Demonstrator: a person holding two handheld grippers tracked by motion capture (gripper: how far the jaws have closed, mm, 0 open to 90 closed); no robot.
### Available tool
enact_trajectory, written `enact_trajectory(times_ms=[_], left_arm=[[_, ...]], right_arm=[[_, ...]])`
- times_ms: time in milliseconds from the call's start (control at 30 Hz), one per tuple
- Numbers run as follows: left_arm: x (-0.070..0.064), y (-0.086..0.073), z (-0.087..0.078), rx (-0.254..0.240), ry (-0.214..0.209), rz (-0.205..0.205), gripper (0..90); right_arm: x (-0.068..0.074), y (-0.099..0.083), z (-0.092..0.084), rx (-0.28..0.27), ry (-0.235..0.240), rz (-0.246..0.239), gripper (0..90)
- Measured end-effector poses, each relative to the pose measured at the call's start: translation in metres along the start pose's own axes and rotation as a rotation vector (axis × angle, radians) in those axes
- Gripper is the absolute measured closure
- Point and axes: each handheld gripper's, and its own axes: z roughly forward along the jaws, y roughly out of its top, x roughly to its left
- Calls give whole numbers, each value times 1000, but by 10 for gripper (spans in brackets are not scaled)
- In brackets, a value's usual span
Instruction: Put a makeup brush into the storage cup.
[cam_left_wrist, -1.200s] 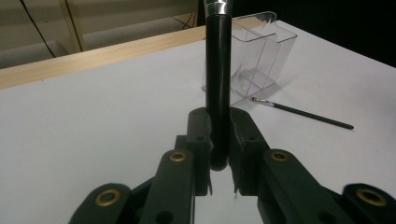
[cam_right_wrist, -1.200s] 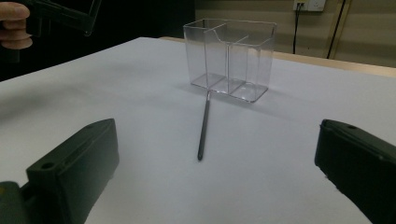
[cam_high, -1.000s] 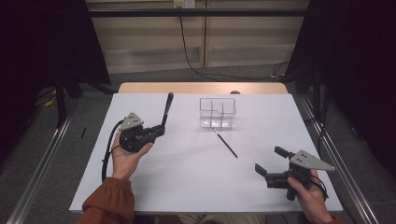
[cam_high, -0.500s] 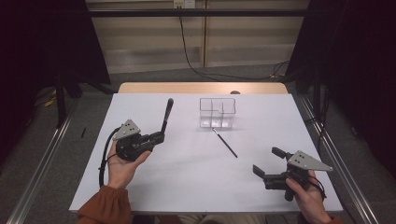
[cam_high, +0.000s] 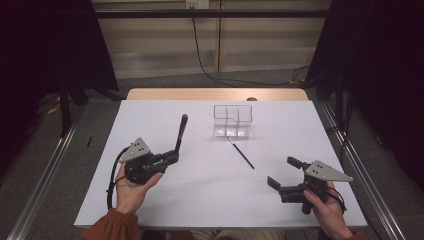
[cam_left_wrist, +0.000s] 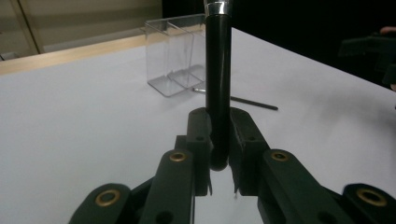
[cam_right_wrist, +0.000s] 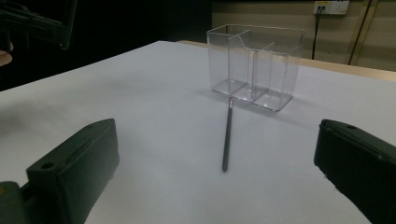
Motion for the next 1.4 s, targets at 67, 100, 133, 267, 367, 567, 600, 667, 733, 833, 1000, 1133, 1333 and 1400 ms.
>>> enact_trajectory(times_ms=[67, 100, 133, 267, 367, 567, 600, 667, 733, 833, 1000, 1133, 1333, 1400], left_arm=[[-1, -1, -1, -6, -4, -9, 798], [-2, -2, -2, -9, 1, -4, 798], [-2, -3, -2, -10, -4, -5, 798], [-5, -5, 1, -4, -17, 1, 799], [-8, -5, 4, -4, -25, 7, 798], [-10, -6, 9, 5, -29, 9, 798], [-10, -6, 9, 7, -32, 8, 799], [-12, -6, 10, 7, -36, 11, 799], [-14, -6, 10, 7, -40, 11, 799], [-16, -8, 14, 23, -54, 5, 798], [-20, -8, 18, 27, -63, 15, 799], [-24, -8, 21, 28, -70, 15, 799], [-28, -6, 26, 23, -83, 21, 798], [-31, -5, 27, 22, -85, 26, 798]], right_arm=[[2, 2, 3, 0, 16, 9, 0], [3, 3, 3, 1, 21, 6, 0], [5, 3, 4, 2, 31, 10, 0], [9, 9, 8, -9, 62, 12, 0], [11, 12, 12, -11, 76, 7, 0], [16, 19, 21, -1, 130, 12, 0], [16, 21, 23, -1, 141, 16, 0], [18, 27, 28, -8, 156, 23, 0], [21, 33, 33, -19, 175, 27, 0], [27, 40, 40, -28, 201, 19, 0], [39, 46, 56, -9, 251, -20, 0], [46, 54, 66, -8, 281, -30, 0], [53, 66, 78, -18, 315, -38, 0], [56, 68, 82, -13, 323, -42, 0]])
